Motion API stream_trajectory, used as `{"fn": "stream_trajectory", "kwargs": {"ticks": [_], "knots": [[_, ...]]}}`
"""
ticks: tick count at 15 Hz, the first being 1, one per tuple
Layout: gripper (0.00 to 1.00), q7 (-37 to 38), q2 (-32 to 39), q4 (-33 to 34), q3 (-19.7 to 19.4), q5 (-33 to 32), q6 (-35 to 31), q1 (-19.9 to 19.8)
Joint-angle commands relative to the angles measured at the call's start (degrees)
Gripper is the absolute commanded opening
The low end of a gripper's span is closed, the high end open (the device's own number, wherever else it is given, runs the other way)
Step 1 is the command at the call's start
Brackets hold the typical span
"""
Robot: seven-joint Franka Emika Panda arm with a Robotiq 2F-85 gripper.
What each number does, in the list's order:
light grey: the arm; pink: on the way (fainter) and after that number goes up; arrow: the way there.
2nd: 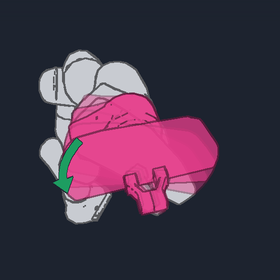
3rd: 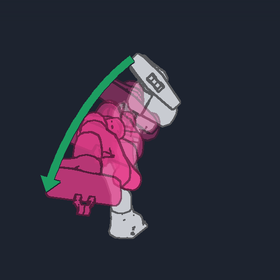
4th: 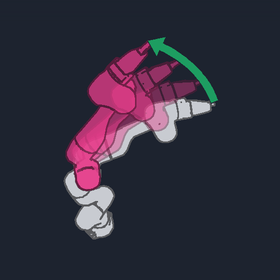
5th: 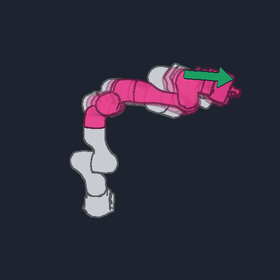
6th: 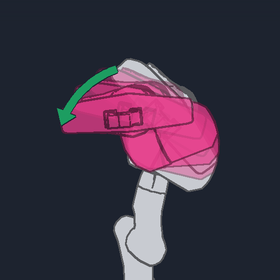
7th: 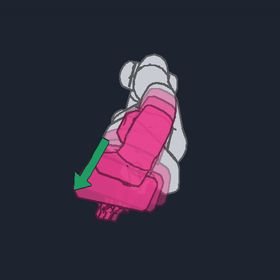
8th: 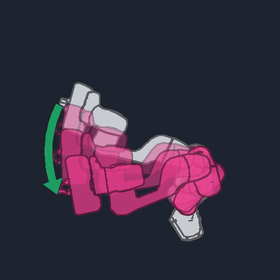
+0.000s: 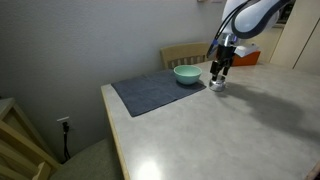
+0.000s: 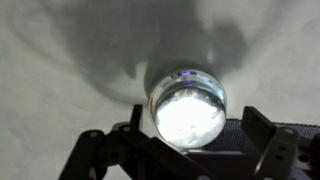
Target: Remove the lid from the silver object
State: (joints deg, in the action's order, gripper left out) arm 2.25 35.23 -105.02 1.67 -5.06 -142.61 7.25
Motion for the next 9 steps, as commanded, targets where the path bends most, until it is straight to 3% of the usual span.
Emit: {"fn": "stream_trajectory", "kwargs": {"ticks": [1, 9], "knots": [[1.00, -1.3, 1.2, 2.1, 0.6, 0.5, 2.6, -0.6], [1.00, -1.3, 1.5, 2.4, 0.6, 0.5, 3.4, -0.8]]}}
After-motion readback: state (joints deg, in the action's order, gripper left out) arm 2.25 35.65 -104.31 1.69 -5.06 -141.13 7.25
